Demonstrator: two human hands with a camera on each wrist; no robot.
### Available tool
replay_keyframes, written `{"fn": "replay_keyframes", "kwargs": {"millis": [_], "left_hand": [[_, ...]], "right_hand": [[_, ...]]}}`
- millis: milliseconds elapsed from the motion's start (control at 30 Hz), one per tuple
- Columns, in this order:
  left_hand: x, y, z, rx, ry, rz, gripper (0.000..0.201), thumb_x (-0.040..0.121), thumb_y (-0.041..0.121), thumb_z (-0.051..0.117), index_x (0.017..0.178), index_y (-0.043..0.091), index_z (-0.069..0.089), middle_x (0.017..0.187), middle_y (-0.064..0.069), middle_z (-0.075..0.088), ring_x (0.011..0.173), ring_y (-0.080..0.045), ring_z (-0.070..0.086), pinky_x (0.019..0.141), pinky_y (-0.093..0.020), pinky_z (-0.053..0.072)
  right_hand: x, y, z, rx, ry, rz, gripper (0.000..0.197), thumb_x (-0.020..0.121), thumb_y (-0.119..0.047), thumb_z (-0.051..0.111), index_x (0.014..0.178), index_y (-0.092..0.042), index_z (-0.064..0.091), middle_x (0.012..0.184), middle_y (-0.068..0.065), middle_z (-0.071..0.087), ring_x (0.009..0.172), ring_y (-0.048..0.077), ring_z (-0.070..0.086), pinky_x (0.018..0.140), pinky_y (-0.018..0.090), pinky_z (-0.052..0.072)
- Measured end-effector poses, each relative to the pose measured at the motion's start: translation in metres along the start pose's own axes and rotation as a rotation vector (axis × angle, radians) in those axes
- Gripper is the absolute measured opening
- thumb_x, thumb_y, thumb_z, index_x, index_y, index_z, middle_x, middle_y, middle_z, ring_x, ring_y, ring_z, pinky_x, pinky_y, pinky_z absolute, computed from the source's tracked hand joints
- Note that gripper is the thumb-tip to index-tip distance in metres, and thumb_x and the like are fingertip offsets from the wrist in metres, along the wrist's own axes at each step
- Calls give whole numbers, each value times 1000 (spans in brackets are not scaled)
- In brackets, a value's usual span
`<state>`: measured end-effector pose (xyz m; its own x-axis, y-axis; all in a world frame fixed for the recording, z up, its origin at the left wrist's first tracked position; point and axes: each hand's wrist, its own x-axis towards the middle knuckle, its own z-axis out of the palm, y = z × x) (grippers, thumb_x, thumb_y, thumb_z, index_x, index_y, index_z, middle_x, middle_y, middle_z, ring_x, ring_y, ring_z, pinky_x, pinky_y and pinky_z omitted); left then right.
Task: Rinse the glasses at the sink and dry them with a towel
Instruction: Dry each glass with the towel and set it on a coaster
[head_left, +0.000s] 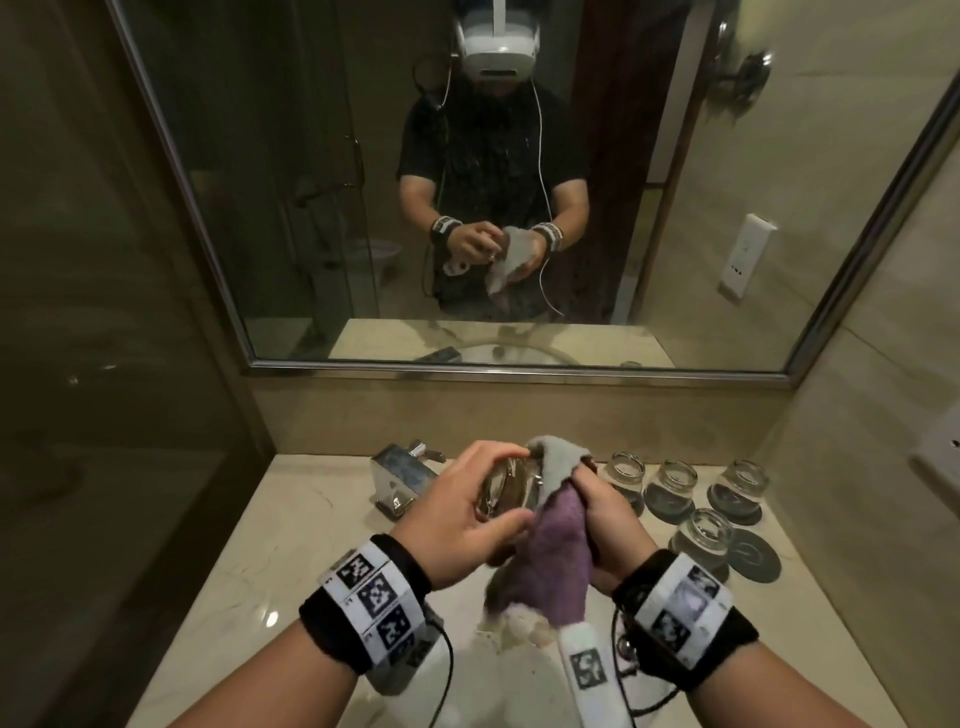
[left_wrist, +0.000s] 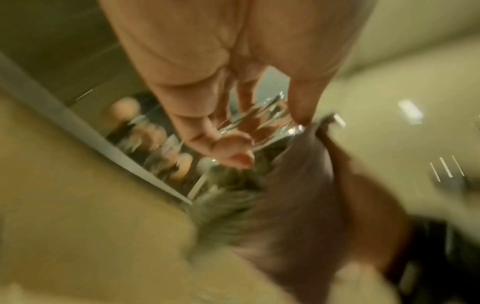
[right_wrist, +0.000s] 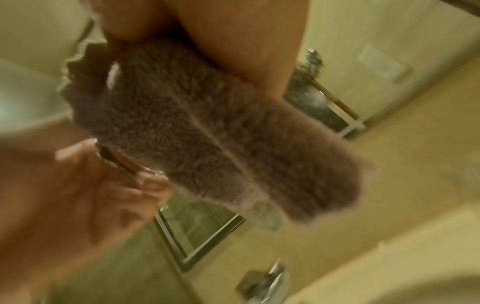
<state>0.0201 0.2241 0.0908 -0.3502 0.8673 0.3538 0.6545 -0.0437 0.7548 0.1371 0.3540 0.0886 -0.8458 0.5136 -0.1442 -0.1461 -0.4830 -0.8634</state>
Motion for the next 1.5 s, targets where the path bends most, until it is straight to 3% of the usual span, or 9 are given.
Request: {"fn": "replay_keyframes", "kwargs": {"millis": [200,367,500,600,800,1200,1267,1400,1500], "left_hand": [[11,6,3,-474,78,-412,37,91,42,57,118,16,54,104,-3,58,52,-7,58,54,-28,45],[4,1,-4,69,21,99,44,86,30,68,127,22,53,122,9,55,109,1,54,91,-12,42],[4,2,0,-339,107,-219,70,69,70,65,127,32,51,113,11,60,74,-9,61,67,-22,52],[9,3,4,-538,80,-372,39,81,42,73,109,18,61,89,2,61,52,-4,55,49,-21,43],[0,9,7,-25,62,-64,59,75,38,74,129,32,50,121,12,59,107,2,59,92,-19,48],[4,15,13,-642,218,-287,61,57,33,84,110,14,62,96,2,74,91,-13,70,74,-24,54],[5,7,7,-535,220,-291,60,58,36,86,110,19,63,99,1,73,93,-13,70,78,-31,56],[2,-4,-3,11,110,-289,81,55,59,81,128,34,56,111,8,59,100,-4,60,89,-27,53],[5,-1,4,233,-45,-109,82,65,50,77,138,33,42,119,10,53,107,-6,54,92,-21,45]], "right_hand": [[-3,-1,-4,-288,86,-314,50,58,-25,67,100,-2,56,83,2,68,77,6,65,72,21,52],[3,-1,-4,20,-30,59,35,85,-28,60,106,-1,66,101,27,64,93,36,59,88,55,50],[1,4,-5,-25,83,-107,67,65,-39,74,110,9,57,105,26,59,96,34,56,96,53,43],[-2,8,-3,-256,126,-313,41,64,-20,70,99,-6,57,86,2,69,83,14,64,76,28,53],[-8,11,7,328,18,237,54,96,-44,40,102,-1,72,109,26,67,95,37,67,87,48,51],[-21,24,-2,442,66,82,47,69,-42,79,96,-6,64,82,13,74,72,28,72,61,40,60],[-23,16,-14,522,21,52,66,40,-37,93,95,-6,72,92,17,74,78,30,73,67,45,60],[-24,-1,-22,95,74,-4,12,95,-8,50,93,-4,61,96,18,62,65,18,70,55,24,58],[-24,0,-3,-269,-45,-133,30,72,-14,68,100,-9,58,87,-2,71,80,9,68,66,14,52]]}}
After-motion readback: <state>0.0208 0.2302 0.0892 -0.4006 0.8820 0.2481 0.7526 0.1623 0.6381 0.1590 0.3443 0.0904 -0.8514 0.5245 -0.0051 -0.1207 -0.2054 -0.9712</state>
